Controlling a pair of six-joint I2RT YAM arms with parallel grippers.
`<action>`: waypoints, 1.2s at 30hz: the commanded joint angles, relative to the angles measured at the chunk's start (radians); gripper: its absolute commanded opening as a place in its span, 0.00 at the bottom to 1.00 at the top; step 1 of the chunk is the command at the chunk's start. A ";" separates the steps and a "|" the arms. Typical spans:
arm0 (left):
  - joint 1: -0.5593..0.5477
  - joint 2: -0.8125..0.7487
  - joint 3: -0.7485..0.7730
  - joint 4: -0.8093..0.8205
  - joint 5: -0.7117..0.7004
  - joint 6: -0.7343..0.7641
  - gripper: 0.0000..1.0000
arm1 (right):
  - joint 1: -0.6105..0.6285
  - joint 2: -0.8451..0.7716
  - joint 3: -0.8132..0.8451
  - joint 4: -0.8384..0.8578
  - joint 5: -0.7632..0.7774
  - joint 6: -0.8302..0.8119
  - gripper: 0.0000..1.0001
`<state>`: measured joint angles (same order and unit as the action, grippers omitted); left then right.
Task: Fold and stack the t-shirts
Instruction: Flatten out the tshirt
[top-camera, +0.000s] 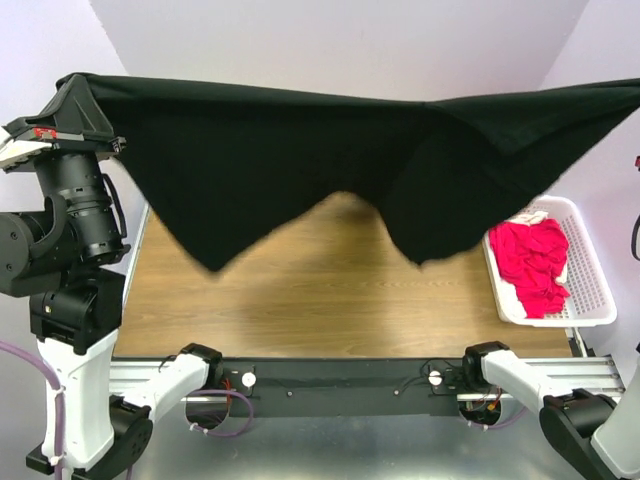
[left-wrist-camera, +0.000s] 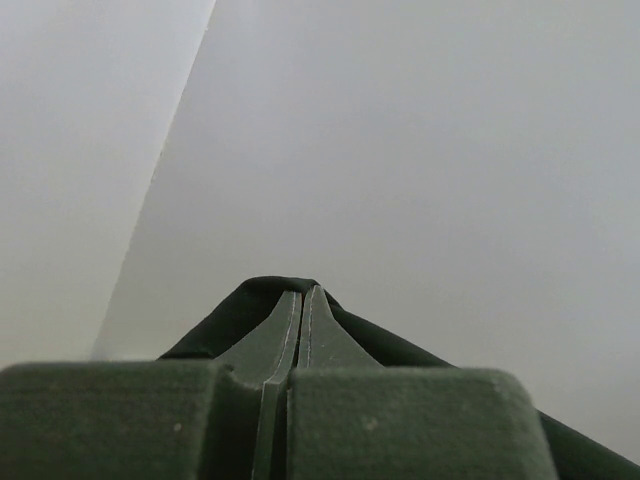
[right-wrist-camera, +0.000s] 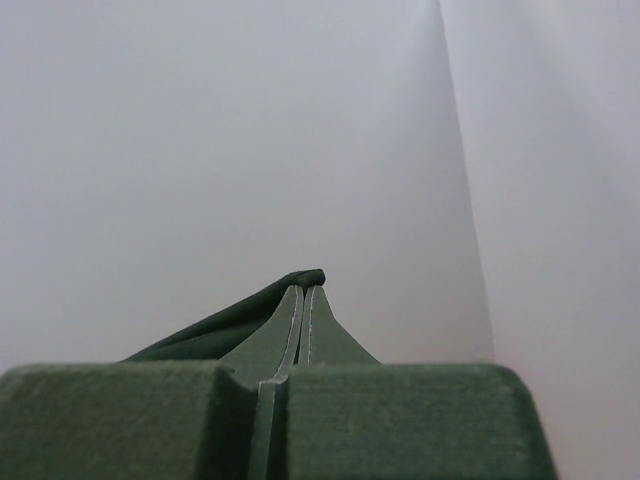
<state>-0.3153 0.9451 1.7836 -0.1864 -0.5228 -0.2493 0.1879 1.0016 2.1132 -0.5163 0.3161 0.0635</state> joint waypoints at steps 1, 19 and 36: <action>0.008 0.027 0.016 -0.008 -0.028 0.058 0.00 | -0.005 0.009 0.030 0.019 -0.014 -0.001 0.01; 0.047 0.538 0.002 0.145 -0.042 -0.010 0.00 | -0.005 0.633 0.292 0.196 0.006 -0.114 0.01; 0.122 0.796 0.512 0.105 0.202 -0.042 0.00 | -0.007 0.645 0.326 0.400 -0.084 -0.189 0.01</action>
<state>-0.2008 1.8931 2.3547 -0.1684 -0.3794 -0.2977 0.1875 1.8076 2.4607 -0.2554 0.2661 -0.0849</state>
